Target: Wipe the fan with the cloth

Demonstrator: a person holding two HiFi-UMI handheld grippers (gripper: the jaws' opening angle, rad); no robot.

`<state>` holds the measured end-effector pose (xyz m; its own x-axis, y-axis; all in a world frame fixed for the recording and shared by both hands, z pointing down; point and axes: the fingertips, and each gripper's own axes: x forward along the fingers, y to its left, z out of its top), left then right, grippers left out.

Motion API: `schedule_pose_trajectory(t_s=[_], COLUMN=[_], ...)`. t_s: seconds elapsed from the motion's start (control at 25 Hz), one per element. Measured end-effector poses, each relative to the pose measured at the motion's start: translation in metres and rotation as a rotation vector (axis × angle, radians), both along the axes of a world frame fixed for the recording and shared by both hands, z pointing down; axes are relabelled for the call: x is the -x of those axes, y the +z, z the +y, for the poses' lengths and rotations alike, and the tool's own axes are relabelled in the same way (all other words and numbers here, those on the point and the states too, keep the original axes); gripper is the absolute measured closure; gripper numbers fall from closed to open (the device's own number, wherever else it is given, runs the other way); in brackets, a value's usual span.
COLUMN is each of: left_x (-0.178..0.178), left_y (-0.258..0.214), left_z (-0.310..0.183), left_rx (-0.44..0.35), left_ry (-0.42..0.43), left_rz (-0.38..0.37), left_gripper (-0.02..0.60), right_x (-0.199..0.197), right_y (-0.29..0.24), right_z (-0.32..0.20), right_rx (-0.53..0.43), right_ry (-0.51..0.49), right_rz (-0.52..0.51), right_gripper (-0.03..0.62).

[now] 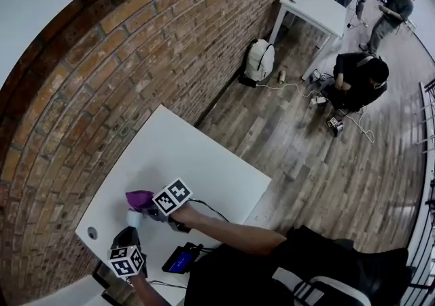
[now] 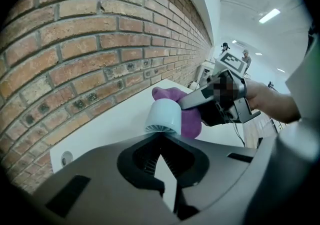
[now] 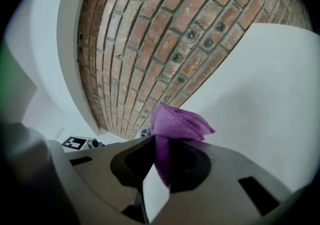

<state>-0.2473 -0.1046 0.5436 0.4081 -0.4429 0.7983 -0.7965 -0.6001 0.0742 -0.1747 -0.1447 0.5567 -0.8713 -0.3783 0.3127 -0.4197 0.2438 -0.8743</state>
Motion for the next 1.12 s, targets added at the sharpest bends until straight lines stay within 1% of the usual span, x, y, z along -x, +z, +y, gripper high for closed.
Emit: schedule_pose_trajectory(t_s=[0.08, 0.16, 0.2, 0.28, 0.32, 0.4, 0.52, 0.6, 0.68, 0.84, 0.88, 1.04, 1.12], left_x=[0.004, 0.002, -0.004, -0.030, -0.043, -0.052, -0.037, -0.034, -0.036, -0.030, -0.030, -0.028, -0.029], left_y=[-0.015, -0.033, -0.040, -0.045, -0.043, -0.035, -0.024, -0.022, -0.025, -0.028, -0.028, -0.030, -0.031], left_z=[0.003, 0.006, 0.007, 0.002, -0.001, -0.001, 0.001, 0.002, 0.001, -0.011, -0.014, -0.016, -0.018], left_rx=[-0.036, -0.095, -0.127, -0.176, -0.172, -0.132, -0.101, -0.103, -0.117, -0.147, -0.154, -0.153, -0.159], left_ry=[-0.012, -0.004, 0.014, 0.073, 0.096, 0.129, 0.151, 0.160, 0.157, 0.140, 0.138, 0.123, 0.111], left_rz=[0.001, 0.006, 0.011, 0.013, 0.001, -0.047, -0.119, -0.138, -0.147, -0.214, -0.219, -0.192, -0.180], left_gripper=[0.581, 0.581, 0.581, 0.581, 0.581, 0.581, 0.581, 0.581, 0.581, 0.581, 0.581, 0.581, 0.581], right_x=[-0.004, -0.008, -0.014, -0.041, -0.054, -0.060, -0.035, -0.018, -0.006, 0.017, 0.020, 0.017, 0.013], right_y=[-0.002, -0.008, -0.010, -0.020, -0.030, -0.050, -0.070, -0.078, -0.078, -0.063, -0.057, -0.024, -0.003], right_z=[0.002, 0.002, 0.001, -0.011, -0.020, -0.031, -0.035, -0.031, -0.024, -0.018, -0.017, -0.019, -0.019], right_rx=[-0.002, -0.032, -0.054, -0.118, -0.138, -0.139, -0.169, -0.194, -0.206, -0.180, -0.171, -0.105, -0.065], right_ry=[0.019, 0.018, 0.014, 0.014, 0.020, 0.031, -0.019, -0.076, -0.123, -0.184, -0.192, -0.156, -0.152], right_rz=[-0.029, -0.045, -0.035, 0.028, 0.032, -0.023, -0.078, -0.092, -0.083, -0.084, -0.078, -0.065, -0.038], right_gripper=[0.533, 0.533, 0.533, 0.533, 0.533, 0.533, 0.533, 0.533, 0.533, 0.533, 0.533, 0.533, 0.533])
